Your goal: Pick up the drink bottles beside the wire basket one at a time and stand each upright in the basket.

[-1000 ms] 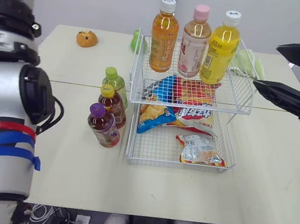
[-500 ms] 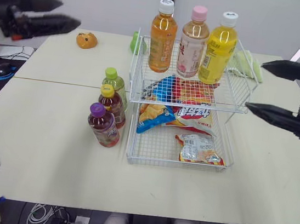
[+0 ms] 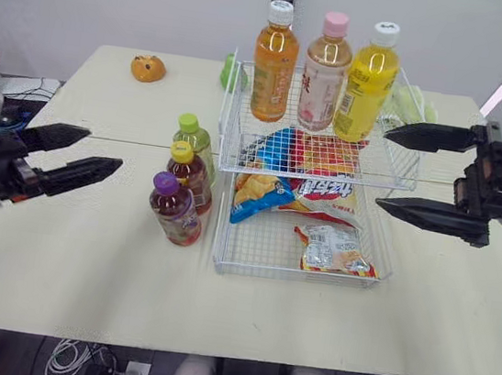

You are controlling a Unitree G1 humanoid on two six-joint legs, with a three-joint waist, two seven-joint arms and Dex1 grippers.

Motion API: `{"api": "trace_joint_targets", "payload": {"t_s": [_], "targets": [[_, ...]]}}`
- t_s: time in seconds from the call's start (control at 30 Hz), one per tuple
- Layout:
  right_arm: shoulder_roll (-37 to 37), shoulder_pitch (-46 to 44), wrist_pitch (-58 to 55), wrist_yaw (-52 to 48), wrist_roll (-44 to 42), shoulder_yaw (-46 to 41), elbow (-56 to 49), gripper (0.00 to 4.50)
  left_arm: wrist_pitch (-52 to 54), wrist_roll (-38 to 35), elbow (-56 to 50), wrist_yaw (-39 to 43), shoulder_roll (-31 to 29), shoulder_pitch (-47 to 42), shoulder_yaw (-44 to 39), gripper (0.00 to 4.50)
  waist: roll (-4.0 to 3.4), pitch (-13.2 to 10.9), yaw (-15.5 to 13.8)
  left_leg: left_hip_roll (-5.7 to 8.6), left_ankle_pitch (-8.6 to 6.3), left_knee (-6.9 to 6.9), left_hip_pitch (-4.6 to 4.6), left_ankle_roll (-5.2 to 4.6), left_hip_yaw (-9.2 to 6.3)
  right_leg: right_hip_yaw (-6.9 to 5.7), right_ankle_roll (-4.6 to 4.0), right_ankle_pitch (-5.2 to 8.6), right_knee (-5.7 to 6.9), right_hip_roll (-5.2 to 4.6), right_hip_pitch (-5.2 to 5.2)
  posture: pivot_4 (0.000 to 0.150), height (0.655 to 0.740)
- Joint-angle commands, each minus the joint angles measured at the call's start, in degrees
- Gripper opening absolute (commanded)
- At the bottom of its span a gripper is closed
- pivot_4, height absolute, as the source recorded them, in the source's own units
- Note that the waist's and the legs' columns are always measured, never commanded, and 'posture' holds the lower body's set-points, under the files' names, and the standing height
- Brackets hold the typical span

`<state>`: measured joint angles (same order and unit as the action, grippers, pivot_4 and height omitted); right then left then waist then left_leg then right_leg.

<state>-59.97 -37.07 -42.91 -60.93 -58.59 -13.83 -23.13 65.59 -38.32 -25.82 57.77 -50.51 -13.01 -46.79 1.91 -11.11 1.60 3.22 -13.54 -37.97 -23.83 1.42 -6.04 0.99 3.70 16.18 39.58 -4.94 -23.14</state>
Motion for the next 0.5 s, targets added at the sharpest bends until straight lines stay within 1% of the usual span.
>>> {"api": "trace_joint_targets", "payload": {"t_s": [0.03, 0.2, 0.33, 0.43, 0.5], "targets": [[1.7, -2.3, 1.5, -0.1, 1.7, 1.7, 0.1, 4.50, 0.5, -4.0, -7.9, -5.8, 4.1, 3.5, -3.6, 4.48, 0.01, 0.0, -0.1, -0.04, 0.00, -0.01, 0.00, 0.00, -0.03, -0.03, -0.02, -0.03, -0.08, 0.00, 0.02, 0.150, 0.7400], [4.2, -3.2, 3.2, -2.2, 3.6, 3.6, 0.4, 4.50, -1.1, -6.7, -15.7, -13.8, 9.9, 6.8, -0.6, 4.48, 0.01, 0.0, -0.3, -0.02, 0.00, 0.00, -0.01, 0.00, -0.01, -0.02, -0.01, -0.07, -0.13, 0.00, 0.05, 0.150, 0.7400], [4.0, -3.2, 3.1, -3.2, 3.8, 3.0, 1.0, 4.50, -1.0, -9.5, -21.3, -24.1, 17.2, 6.2, 3.0, 4.48, -0.01, 0.0, -0.3, 0.02, 0.00, 0.00, -0.01, 0.00, 0.00, -0.01, 0.01, -0.09, -0.14, 0.01, 0.06, 0.150, 0.7400], [3.3, -2.6, 1.7, -3.3, 3.4, 2.6, 1.2, 4.50, -2.3, -8.8, -23.5, -31.1, 22.0, 6.2, 7.6, 4.48, -0.01, 0.0, -0.4, 0.04, 0.00, -0.01, -0.01, 0.00, 0.00, -0.01, 0.01, -0.09, -0.15, 0.02, 0.08, 0.150, 0.7400], [3.1, -2.6, 1.3, -3.4, 3.0, 2.4, 1.1, 4.50, -3.5, -7.4, -24.0, -34.6, 23.7, 6.0, 10.8, 4.48, -0.01, 0.0, -0.6, 0.04, 0.00, -0.01, 0.00, 0.00, 0.01, -0.01, 0.00, -0.10, -0.13, 0.11, 0.08, 0.150, 0.7400]]}}
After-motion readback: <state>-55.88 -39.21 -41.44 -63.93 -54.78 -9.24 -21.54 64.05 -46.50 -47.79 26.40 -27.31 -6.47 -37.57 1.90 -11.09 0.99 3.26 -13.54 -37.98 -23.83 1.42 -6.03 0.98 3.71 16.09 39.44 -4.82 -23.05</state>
